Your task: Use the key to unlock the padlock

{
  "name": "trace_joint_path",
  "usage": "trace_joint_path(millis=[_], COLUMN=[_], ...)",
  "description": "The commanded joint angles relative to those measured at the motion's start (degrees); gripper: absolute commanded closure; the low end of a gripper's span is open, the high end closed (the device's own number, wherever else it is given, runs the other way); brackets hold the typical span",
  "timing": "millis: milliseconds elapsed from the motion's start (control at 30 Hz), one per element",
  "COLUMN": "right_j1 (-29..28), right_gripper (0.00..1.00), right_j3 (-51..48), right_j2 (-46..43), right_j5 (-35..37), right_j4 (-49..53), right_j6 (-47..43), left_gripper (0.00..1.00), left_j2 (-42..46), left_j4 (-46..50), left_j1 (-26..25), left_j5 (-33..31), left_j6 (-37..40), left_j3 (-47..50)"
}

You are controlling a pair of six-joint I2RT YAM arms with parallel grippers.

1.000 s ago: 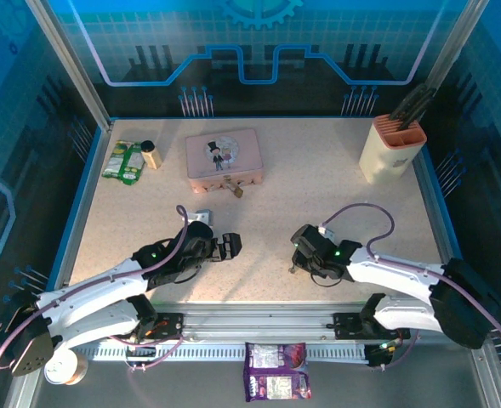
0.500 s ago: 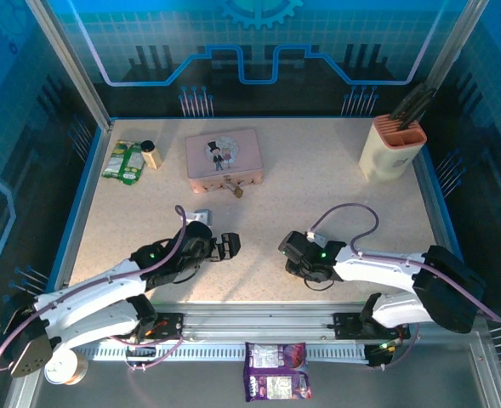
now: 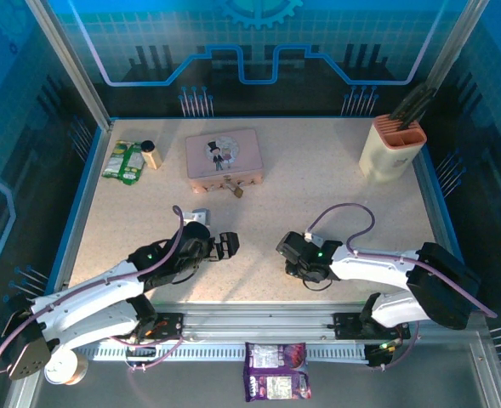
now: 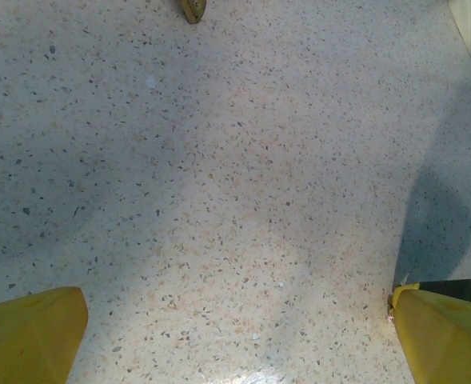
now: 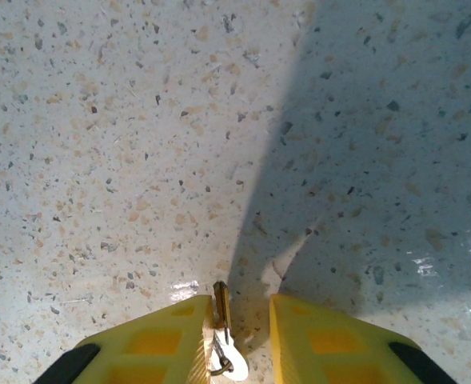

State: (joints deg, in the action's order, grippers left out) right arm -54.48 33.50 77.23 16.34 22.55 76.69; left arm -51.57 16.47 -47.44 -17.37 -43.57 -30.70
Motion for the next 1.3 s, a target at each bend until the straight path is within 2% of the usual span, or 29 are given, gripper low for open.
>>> trace_joint_path(millis=[0, 400, 667, 967, 1100, 1267], right_j1=[-1.7, -4.1, -4.1, -4.1, -3.7, -1.0], right_gripper=[0.74, 0.74, 0.76, 0.89, 0.93, 0.99], right_j3=[0.7, 1.6, 1.4, 3.2, 3.0, 1.4], right_j2=[1.2, 1.2, 3.7, 4.6, 0.6, -6.4], right_j5=[-2.7, -0.5, -1.1, -1.7, -0.3, -1.4], right_j4=[0.4, 3.2, 0.9, 1.3, -0.8, -10.5], right_j6=[1.1, 2.2, 1.5, 0.0, -4.1, -16.9], left_gripper=[0.01, 0.01, 0.01, 0.01, 0.01, 0.01], left_j2=[0.2, 0.9, 1.9, 0.9, -0.7, -3.7], left_j4=[1.1, 1.5, 1.9, 1.6, 1.4, 1.7], left_j1=[-0.4, -0.4, -0.4, -0.4, -0.4, -0.4], left_j5=[-1.5, -1.5, -1.7, -1.6, -1.0, 0.9], left_j6=[0.4, 0.4, 0.0, 0.0, -0.4, -1.0], left_j3=[-0.9, -0.5, -0.1, -0.4, -1.6, -5.8])
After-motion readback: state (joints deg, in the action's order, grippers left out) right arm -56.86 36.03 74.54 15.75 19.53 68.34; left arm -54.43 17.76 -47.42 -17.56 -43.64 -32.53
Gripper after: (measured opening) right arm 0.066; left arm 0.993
